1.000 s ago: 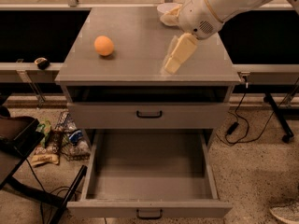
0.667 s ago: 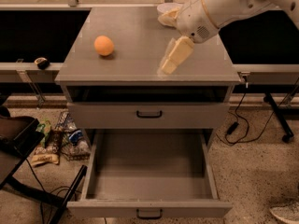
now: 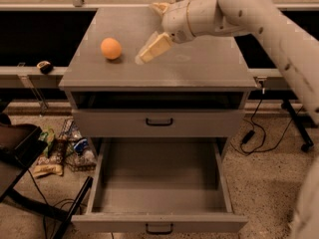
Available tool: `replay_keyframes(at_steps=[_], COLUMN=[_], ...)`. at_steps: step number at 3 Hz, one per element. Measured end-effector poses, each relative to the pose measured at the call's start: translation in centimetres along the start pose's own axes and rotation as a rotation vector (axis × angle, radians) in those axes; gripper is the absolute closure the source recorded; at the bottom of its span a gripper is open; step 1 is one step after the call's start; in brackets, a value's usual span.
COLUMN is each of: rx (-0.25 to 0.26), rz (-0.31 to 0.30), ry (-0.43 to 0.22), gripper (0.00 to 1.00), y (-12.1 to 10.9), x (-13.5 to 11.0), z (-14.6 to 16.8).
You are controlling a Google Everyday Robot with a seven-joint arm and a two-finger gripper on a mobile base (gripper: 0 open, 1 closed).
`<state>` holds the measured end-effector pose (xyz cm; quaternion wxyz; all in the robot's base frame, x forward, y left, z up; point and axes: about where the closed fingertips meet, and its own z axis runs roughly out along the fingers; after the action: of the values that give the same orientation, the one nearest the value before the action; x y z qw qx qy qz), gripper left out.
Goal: Place orange into middle drawer
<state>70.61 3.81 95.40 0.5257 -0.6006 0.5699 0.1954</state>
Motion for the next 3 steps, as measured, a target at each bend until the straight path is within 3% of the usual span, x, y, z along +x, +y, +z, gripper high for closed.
replay_keyframes(at_steps=[1,2,3], rx=[0.015,0.002,-0.022], rz=[0.038,0.143,0.252], ry=[0.038,0.108,0.126], gripper=[0.0,0.0,0.0], y=[-2.1,-2.8,-3.5], x=[0.7,3.4,4.9], z=[3.8,7.5,10.9])
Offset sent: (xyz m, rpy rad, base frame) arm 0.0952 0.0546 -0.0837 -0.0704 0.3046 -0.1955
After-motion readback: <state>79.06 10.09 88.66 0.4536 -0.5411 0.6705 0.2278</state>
